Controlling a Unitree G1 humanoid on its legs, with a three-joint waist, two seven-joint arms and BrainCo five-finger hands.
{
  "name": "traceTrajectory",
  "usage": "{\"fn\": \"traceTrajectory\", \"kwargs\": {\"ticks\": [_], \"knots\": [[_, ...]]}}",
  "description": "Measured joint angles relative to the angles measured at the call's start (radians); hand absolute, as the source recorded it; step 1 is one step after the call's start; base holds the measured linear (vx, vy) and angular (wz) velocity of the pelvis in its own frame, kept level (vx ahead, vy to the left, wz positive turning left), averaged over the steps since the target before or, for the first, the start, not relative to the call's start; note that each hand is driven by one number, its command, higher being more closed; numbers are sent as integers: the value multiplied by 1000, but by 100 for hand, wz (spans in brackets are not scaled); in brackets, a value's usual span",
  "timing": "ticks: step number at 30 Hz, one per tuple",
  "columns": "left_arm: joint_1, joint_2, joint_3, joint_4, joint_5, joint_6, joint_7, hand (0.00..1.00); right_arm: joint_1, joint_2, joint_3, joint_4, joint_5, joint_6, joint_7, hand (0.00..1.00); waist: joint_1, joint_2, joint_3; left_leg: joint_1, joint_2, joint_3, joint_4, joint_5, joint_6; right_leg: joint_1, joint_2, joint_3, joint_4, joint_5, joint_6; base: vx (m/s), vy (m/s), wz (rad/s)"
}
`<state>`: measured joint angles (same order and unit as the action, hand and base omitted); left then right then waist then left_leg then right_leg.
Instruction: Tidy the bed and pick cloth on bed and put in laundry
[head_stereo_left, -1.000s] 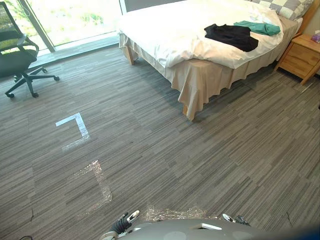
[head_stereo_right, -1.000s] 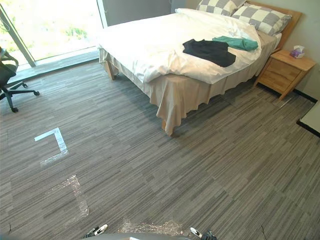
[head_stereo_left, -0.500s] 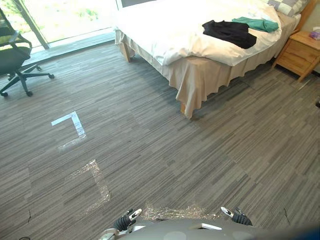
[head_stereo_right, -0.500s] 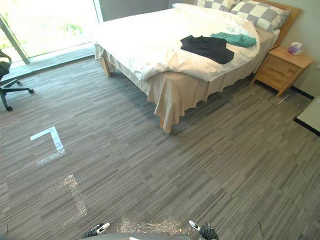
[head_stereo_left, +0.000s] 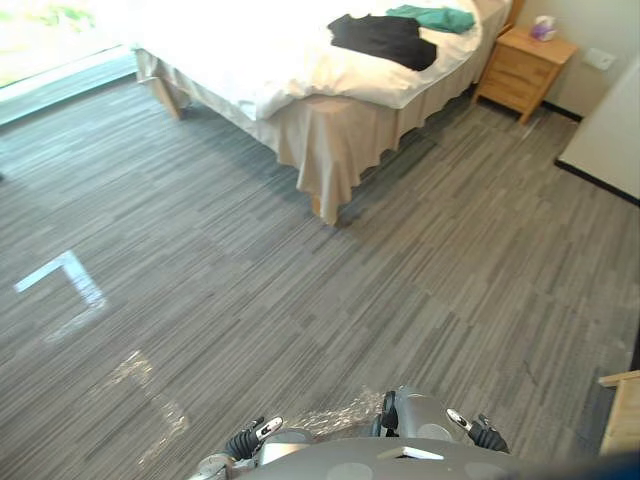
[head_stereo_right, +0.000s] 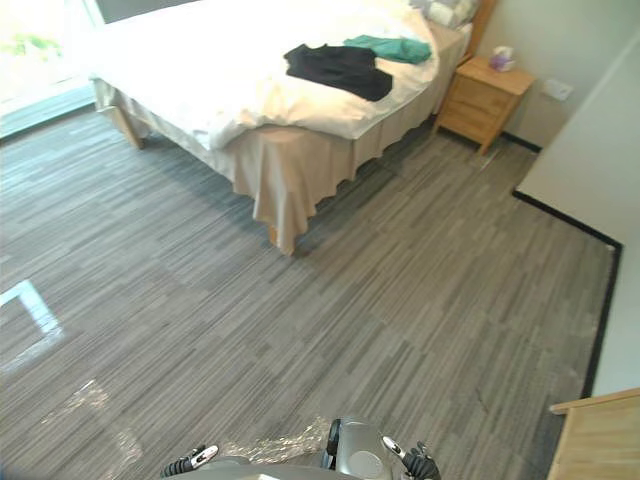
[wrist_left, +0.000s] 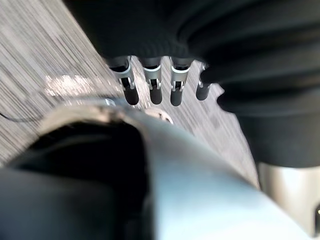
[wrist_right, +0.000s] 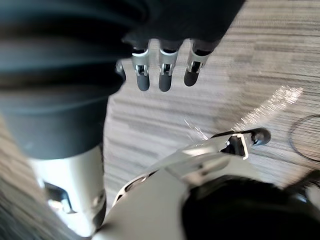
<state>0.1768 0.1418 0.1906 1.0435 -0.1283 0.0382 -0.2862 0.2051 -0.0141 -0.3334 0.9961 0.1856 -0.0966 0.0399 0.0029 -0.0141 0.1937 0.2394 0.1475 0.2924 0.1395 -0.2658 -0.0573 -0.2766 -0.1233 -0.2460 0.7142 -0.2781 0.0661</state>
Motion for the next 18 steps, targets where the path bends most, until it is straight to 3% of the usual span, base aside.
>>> {"fn": "traceTrajectory", "kwargs": {"ticks": [2, 4, 5, 6, 7, 9, 10, 11, 12, 13, 14, 15, 16, 17, 18], "knots": [[-9, 1, 1, 2, 2, 16, 12, 0, 0, -4, -12, -12, 1, -12, 10, 0, -4, 17, 15, 28, 53, 8, 3, -36, -43, -27, -2, -18, -159, 49, 2, 312, -340, -17], [-8, 8, 3, 4, 7, 21, 14, 0, 4, 2, -20, -22, -1, -18, 21, 0, -13, 20, 37, 71, 81, 15, -5, -61, -84, -26, -20, -5, -314, 165, 4, 348, -322, -4], [-14, -2, 6, 17, 22, 21, 15, 0, 11, -11, -26, -23, -6, -19, 33, 0, -12, 38, 51, 121, 109, 36, -16, -73, -90, -16, -3, -38, -258, 190, -53, 527, -422, 6], [-20, -7, 7, 30, 42, 22, 23, 0, 9, -9, -37, -29, -13, -22, 39, 0, -16, 41, 63, 133, 125, 49, -2, -40, -69, -35, -7, -47, -165, 105, -65, 517, -426, 13], [-17, -5, 14, 31, 41, 21, 23, 0, 9, -4, -48, -35, -13, -26, 43, 0, -18, 42, 63, 145, 134, 57, 7, -4, -78, -39, -16, -59, -109, 50, -80, 411, -343, 23], [-10, -17, 30, 30, 41, 19, 32, 0, 18, -4, -61, -36, -14, -25, 56, 0, -23, 44, 45, 162, 156, 53, 2, 77, -71, -21, -14, -84, -66, -27, -95, 424, -384, 26], [4, -25, 52, 30, 39, 15, 47, 0, 21, -5, -69, -32, -15, -17, 61, 0, -26, 54, 21, 157, 172, 44, 30, 129, -44, 7, -1, -95, -76, -61, -97, 431, -381, 30], [9, -33, 68, 27, 36, 9, 53, 0, 21, -7, -75, -23, -18, -15, 63, 0, -27, 49, 16, 138, 185, 21, 75, 150, -28, 23, 11, -100, -92, -72, -96, 402, -372, 23], [16, -43, 97, 11, 20, -5, 68, 0, 19, -16, -88, -3, -56, -8, 72, 0, -24, 58, -10, 66, 216, -33, 217, 201, 1, 63, 43, -112, -146, -79, -101, 399, -293, 7], [21, -50, 108, -5, -8, -19, 80, 0, 3, -35, -80, 32, -80, -9, 81, 0, -19, 67, -29, -36, 245, -93, 426, 230, 1, 111, 80, -112, -220, -75, -99, 399, -293, -4], [23, -53, 109, -5, -15, -26, 85, 0, -9, -43, -74, 50, -87, -9, 84, 0, -16, 69, -30, -93, 257, -110, 541, 214, -5, 142, 99, -109, -261, -64, -103, 539, -246, -18], [7, -57, 115, -12, -17, -34, 88, 0, -28, -56, -55, 75, -92, -9, 88, 0, -12, 70, -31, -190, 249, -143, 742, 154, -16, 203, 132, -98, -345, -38, -131, 452, -144, -21], [-12, -58, 117, -12, -17, -42, 87, 0, -54, -66, -40, 103, -94, -9, 94, 0, -12, 66, -29, -287, 204, -179, 874, 100, -21, 261, 154, -87, -423, -14, -167, 632, -169, -33], [-30, -64, 114, -13, -17, -50, 69, 0, -74, -65, -39, 120, -105, -10, 96, 0, -7, 55, -21, -367, 139, -196, 932, 52, -19, 315, 159, -71, -477, 6, -177, 436, -78, -37], [-36, -69, 118, -13, -17, -52, 54, 0, -84, -66, -40, 124, -115, -10, 96, 0, 1, 52, -18, -402, 109, -194, 942, 26, -17, 343, 159, -67, -503, 10, -181, 355, -35, -48]]}}
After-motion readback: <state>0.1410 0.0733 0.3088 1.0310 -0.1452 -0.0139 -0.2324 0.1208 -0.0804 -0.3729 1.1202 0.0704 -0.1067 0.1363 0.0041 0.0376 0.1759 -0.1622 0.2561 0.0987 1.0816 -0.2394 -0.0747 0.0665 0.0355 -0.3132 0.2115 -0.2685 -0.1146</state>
